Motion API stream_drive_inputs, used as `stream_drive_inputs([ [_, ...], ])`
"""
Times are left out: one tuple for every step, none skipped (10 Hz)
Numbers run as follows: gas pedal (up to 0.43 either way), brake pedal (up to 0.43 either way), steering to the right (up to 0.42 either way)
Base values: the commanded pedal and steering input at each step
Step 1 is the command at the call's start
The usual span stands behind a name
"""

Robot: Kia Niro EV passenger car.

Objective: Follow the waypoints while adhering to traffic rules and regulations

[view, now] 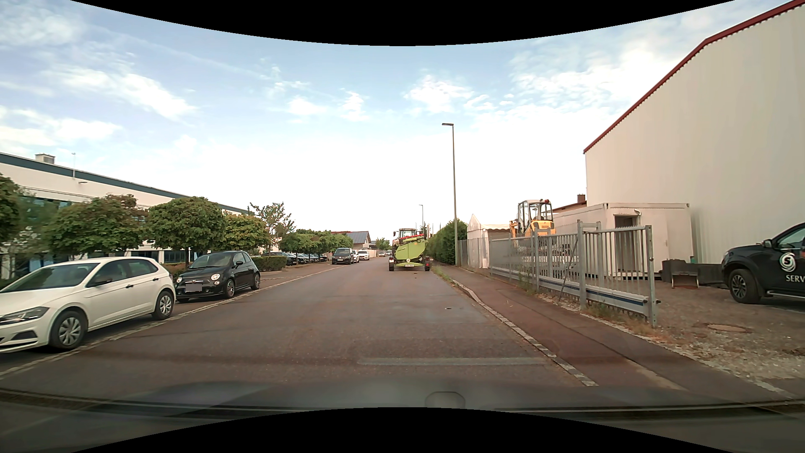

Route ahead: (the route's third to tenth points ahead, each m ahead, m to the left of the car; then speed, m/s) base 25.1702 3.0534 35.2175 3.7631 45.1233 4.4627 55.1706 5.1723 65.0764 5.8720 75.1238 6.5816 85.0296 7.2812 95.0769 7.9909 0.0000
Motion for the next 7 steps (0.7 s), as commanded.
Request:
stream_drive_inputs([
  [0.0,0.293,-0.005],
  [0.0,0.293,-0.005],
  [0.0,0.293,-0.005],
  [0.0,0.293,-0.005],
  [0.0,0.293,-0.005],
  [0.0,0.293,-0.005],
  [0.0,0.293,-0.005],
])
